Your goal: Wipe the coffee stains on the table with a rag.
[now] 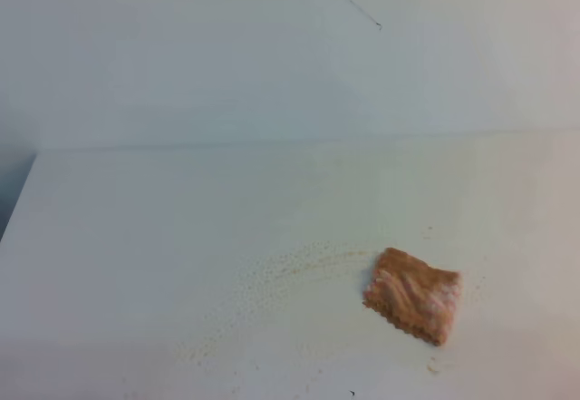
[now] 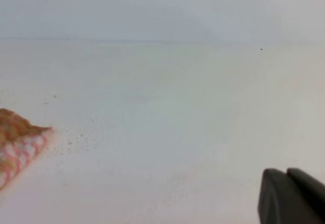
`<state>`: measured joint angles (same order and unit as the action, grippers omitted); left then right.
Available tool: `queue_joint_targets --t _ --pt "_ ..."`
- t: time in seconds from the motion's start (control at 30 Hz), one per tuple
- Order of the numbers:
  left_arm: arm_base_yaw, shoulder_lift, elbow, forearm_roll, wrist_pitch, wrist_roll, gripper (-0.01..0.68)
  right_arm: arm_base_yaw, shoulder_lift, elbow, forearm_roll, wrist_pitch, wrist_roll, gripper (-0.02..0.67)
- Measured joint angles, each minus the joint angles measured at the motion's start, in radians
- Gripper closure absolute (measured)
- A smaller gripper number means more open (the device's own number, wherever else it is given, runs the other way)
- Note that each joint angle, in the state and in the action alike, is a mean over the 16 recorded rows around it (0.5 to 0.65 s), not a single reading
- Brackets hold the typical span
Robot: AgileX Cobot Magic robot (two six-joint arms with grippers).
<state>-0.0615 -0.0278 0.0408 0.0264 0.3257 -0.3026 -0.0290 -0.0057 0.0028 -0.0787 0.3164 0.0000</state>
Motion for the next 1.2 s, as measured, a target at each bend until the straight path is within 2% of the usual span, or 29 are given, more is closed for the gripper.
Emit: queue_joint_targets --t 1.2 --pt "0.000 0.002 0.000 0.000 0.000 0.000 0.674 0.000 0.000 0.000 0.002 0.000 0.000 0.651"
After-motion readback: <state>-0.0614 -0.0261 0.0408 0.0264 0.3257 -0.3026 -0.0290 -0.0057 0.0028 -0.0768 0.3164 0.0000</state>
